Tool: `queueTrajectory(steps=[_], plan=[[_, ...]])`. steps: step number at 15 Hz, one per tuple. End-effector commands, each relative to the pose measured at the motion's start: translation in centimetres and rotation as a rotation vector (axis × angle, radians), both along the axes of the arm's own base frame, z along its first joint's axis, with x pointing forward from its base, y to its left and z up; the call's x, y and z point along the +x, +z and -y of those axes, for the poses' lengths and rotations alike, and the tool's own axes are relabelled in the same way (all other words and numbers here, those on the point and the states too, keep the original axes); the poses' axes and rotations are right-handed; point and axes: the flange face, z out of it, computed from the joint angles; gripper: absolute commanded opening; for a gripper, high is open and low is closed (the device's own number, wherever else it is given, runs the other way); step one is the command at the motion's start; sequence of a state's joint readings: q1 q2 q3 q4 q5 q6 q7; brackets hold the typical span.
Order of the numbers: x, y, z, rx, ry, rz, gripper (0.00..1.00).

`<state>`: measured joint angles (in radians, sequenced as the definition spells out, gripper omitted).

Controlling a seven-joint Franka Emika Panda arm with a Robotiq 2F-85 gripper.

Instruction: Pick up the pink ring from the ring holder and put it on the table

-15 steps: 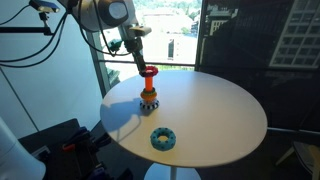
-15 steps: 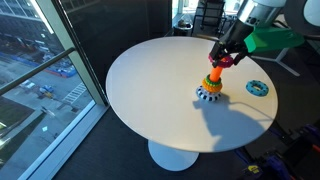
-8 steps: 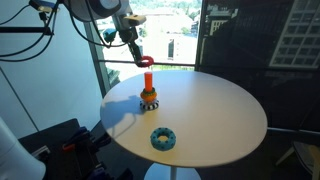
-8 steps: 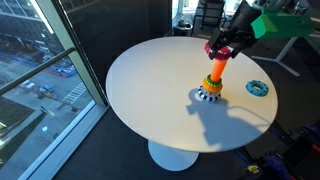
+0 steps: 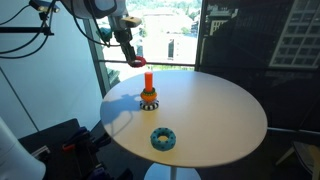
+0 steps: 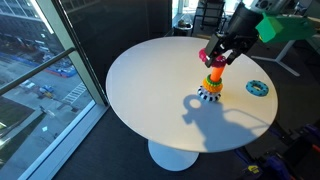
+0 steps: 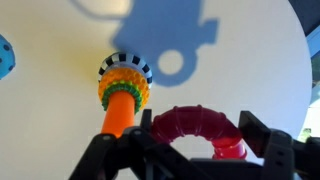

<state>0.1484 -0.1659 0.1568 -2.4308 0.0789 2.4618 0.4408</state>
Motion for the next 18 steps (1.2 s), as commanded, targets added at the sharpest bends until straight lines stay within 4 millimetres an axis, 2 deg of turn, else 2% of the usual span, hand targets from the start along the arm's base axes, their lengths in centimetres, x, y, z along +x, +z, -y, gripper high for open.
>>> queueTrajectory(steps=[1, 10, 18], plan=[[0.0, -0.8, -0.6, 0.004, 0.056, -0.056, 0.62], [0.5, -9.1, -2.5, -0.054, 0.073, -0.166, 0.62], [1.8, -13.5, -3.9, -0.066, 0.077, -0.171, 0.62]])
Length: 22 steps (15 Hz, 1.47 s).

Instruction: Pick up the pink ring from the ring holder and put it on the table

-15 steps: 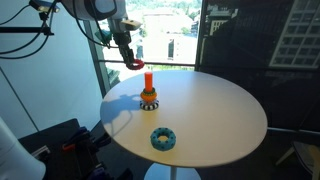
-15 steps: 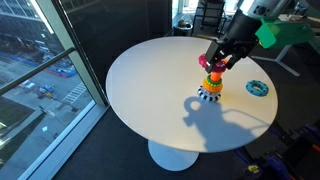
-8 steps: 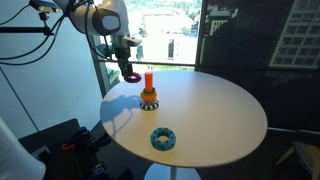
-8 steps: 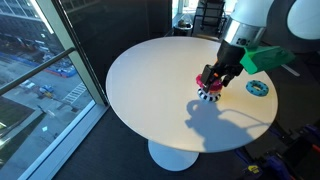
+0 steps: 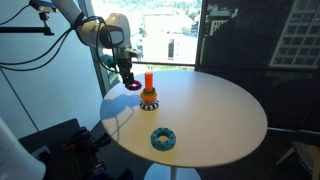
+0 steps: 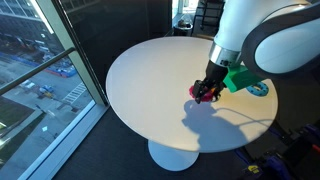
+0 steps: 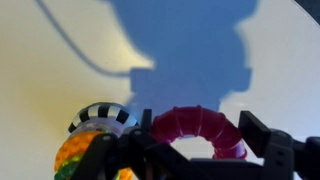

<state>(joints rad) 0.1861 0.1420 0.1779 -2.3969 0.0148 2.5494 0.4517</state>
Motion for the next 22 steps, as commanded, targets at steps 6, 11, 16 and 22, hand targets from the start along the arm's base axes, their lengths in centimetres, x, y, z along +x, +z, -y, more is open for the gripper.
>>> queueTrajectory(steps=[6, 11, 16, 22], plan=[[1.7, -2.0, -0.9, -0.037, -0.017, -0.009, 1.0], [1.5, -1.2, -0.3, -0.064, -0.015, -0.041, 1.0], [0.7, 1.6, 1.6, -0.095, -0.039, -0.085, 1.0], [0.0, 6.9, 4.3, -0.116, -0.076, -0.072, 1.0]])
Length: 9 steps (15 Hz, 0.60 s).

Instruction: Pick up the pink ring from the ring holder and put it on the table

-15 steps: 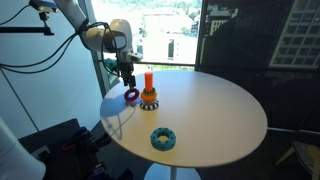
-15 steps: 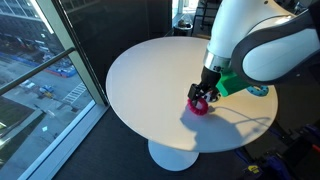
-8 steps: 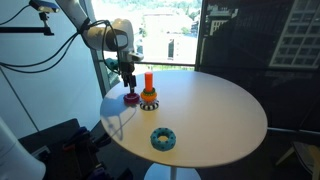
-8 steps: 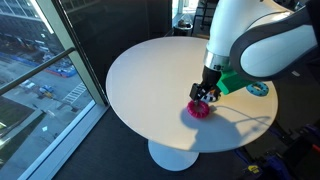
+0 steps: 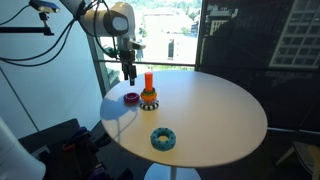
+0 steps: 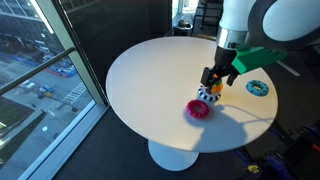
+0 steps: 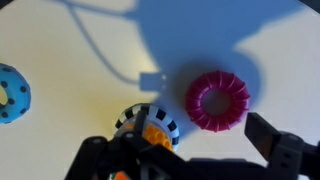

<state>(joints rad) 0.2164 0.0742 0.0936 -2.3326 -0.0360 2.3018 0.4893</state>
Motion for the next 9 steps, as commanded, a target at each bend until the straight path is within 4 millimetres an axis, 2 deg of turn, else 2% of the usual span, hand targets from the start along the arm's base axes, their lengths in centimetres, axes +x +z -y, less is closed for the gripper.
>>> queueTrajectory(steps=[1, 5, 9], plan=[[-0.9, 4.1, 2.0, -0.031, -0.029, 0.029, 1.0], [-1.5, 8.7, 3.8, -0.024, -0.062, 0.076, 1.0], [-2.4, 12.9, 4.7, -0.016, -0.07, 0.113, 1.0]])
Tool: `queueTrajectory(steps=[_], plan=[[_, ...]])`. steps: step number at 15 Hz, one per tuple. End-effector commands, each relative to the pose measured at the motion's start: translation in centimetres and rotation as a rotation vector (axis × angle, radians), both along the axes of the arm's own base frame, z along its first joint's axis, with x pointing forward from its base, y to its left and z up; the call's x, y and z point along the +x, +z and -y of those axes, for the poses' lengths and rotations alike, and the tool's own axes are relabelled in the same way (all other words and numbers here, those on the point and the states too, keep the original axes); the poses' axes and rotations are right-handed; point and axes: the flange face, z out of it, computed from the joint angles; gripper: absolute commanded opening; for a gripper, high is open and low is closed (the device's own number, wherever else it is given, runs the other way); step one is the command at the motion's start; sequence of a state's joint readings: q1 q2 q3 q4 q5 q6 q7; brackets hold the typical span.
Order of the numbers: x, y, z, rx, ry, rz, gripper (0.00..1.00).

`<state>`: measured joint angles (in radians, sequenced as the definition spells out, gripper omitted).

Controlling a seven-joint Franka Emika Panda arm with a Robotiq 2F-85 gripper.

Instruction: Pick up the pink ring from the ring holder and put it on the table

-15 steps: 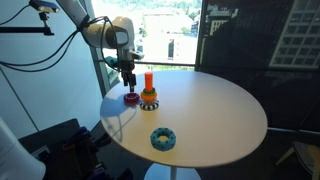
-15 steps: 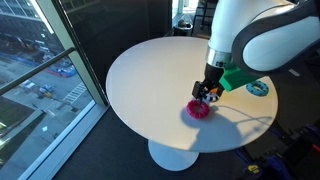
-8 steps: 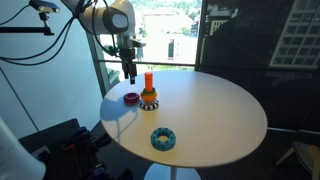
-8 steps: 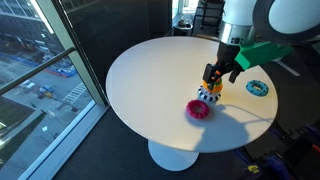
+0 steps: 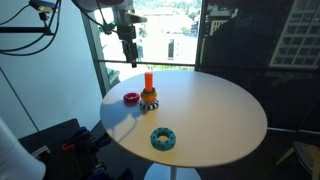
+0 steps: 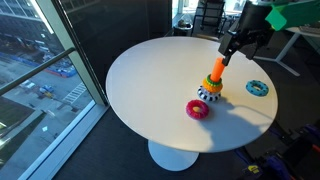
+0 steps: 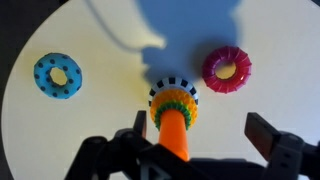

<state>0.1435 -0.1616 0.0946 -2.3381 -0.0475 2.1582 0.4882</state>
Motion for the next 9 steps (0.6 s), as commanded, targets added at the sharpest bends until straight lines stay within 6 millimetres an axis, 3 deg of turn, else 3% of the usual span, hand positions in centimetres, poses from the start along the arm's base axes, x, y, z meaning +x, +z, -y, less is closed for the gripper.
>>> queueTrajectory(steps=[1, 9], plan=[[-1.46, 3.43, 0.79, -0.006, -0.004, 0.028, 1.0], [-1.09, 3.13, 0.32, -0.005, -0.004, 0.028, 1.0]])
